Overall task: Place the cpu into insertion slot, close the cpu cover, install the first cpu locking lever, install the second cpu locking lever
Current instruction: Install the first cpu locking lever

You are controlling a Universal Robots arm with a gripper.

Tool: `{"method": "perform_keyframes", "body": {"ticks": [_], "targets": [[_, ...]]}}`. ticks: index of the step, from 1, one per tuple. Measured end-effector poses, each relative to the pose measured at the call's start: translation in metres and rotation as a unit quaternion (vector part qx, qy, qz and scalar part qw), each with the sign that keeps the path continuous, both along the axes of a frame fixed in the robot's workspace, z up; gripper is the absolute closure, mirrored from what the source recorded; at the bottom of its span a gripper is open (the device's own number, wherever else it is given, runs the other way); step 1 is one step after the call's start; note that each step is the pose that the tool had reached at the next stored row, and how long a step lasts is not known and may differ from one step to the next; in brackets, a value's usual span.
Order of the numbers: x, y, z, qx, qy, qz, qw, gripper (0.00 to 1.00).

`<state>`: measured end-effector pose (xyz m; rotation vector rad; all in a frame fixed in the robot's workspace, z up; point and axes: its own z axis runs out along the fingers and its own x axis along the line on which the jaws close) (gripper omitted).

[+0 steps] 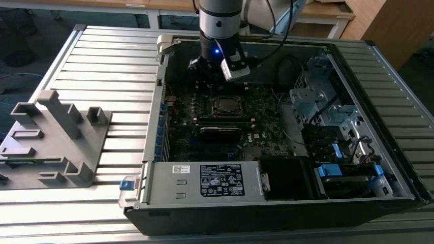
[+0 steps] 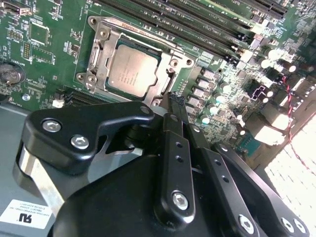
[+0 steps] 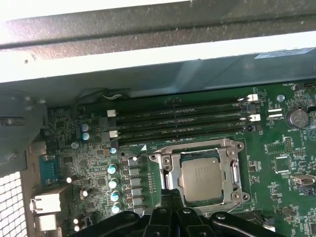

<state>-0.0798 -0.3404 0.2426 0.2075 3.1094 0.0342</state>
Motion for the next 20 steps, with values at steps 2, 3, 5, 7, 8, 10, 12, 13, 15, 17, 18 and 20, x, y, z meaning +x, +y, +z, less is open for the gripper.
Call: {"method": "perform_keyframes", "body": {"ticks": [2,3,5,7,8,10,12,13,15,17,18,20], "targets": [[0.0,0.0,0.0,0.0001,-0.0001,0.0,1.0,0.89],[0.0,0.0,0.0,0.0001,-0.0001,0.0,1.0,0.89],[-0.0001,0.0,0.0001,0.0,0.0,0.0,1.0,0.89],[-0.0015,-0.0001,0.0001,-0.0001,0.0,0.0,1.0,0.89],[-0.0032,-0.0001,0.0001,-0.0001,0.0,0.0,1.0,0.89],[-0.0068,0.0,0.0,0.0,-0.0003,0.0,1.0,0.89],[-0.0096,0.0,0.0,0.0,-0.0004,0.0,1.0,0.89],[-0.01,0.0,-0.0001,0.0,-0.0005,0.0,1.0,0.89],[-0.01,0.0,-0.0001,0.0,-0.0005,0.0,1.0,0.89],[-0.0102,0.0,0.0,0.0,-0.0004,0.0,1.0,0.89],[-0.0102,0.0,-0.0001,0.0,-0.0004,0.0,1.0,0.89],[-0.0107,0.0,-0.0001,0.0,-0.0005,0.0,1.0,0.89]]}}
